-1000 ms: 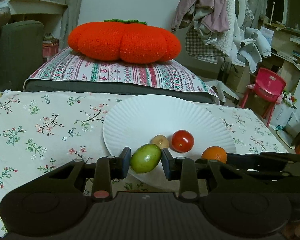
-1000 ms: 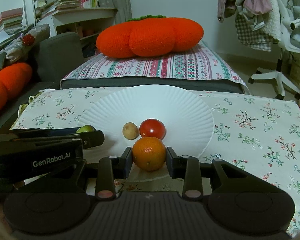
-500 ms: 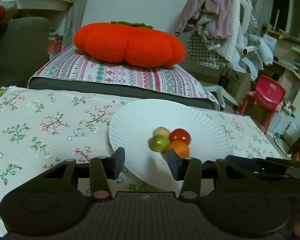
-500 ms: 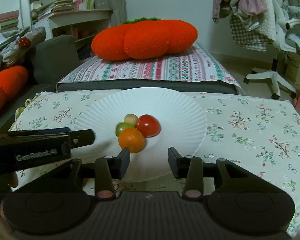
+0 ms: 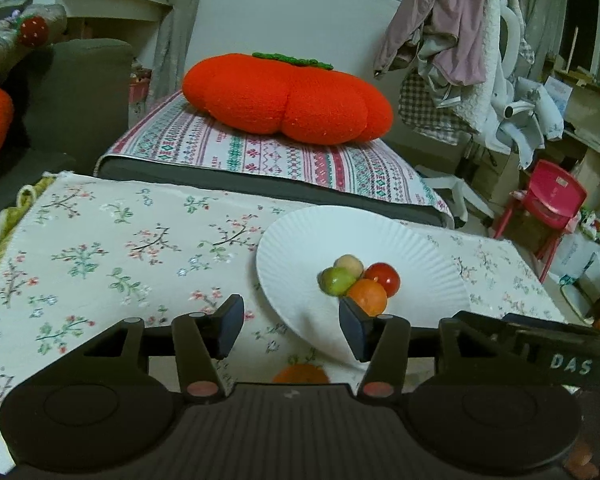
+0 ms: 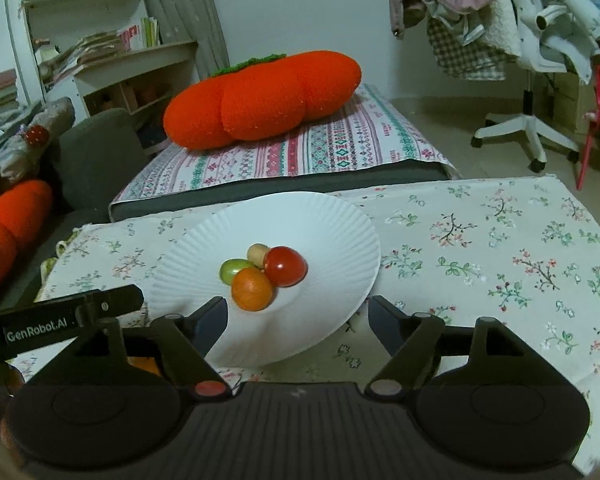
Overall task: Organize fruits
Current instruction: 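Withdraw both grippers from the plate toward the remaining fruits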
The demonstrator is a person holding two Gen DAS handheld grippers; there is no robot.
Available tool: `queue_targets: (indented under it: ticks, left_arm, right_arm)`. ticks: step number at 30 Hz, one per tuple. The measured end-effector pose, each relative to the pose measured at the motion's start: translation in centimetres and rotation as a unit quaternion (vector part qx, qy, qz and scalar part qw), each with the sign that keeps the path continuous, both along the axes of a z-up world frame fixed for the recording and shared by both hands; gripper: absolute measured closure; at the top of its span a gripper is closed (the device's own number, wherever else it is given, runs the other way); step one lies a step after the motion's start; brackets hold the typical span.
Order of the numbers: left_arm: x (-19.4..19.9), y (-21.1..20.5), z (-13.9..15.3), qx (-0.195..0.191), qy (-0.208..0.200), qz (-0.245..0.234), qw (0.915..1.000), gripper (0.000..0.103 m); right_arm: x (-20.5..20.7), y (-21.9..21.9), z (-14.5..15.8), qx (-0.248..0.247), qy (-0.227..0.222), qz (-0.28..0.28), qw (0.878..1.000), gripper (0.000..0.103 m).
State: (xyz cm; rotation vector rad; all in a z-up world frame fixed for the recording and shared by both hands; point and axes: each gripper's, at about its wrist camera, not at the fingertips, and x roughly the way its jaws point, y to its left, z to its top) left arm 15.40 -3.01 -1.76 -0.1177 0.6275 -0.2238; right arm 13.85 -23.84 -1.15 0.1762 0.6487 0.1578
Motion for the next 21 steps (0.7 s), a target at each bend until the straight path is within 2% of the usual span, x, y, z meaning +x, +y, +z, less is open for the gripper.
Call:
queue_targets:
  ticks: [2,5,11,16,21]
  left_arm:
    - [-0.5,0.1,0.2,0.012,0.001,0.004,0.9999,0.066]
    - [-0.8,0.6,0.3,0.031,0.007,0.018,0.9993,0.063]
    - [-2.1,2.8,-0.1,0.001,0.047,0.039,0.9981,0.062]
    - [-3.3,2.7,-0.5,0.029,0.055,0.045,0.9971,0.057]
    - [-4.8,2.6,-1.0,0.022,0.07,0.036,0.9967,0.057]
  right_arm:
    - [-0.5,0.0,0.1,0.009,0.004,0.006,1.0,0.02]
    - [-1.4,0.1,0.2,0.018,0.014,0.019,1.0,0.018]
    - [-2.8,0.3,0.6,0.028,0.017,0.031,0.999,0.018]
    - [-3.8,0.1,0.4,0.05,0.029,0.036,0.998,0.018]
    - [-4.7,0.2,0.0,0.045,0.049,0.033,0.997,0.018]
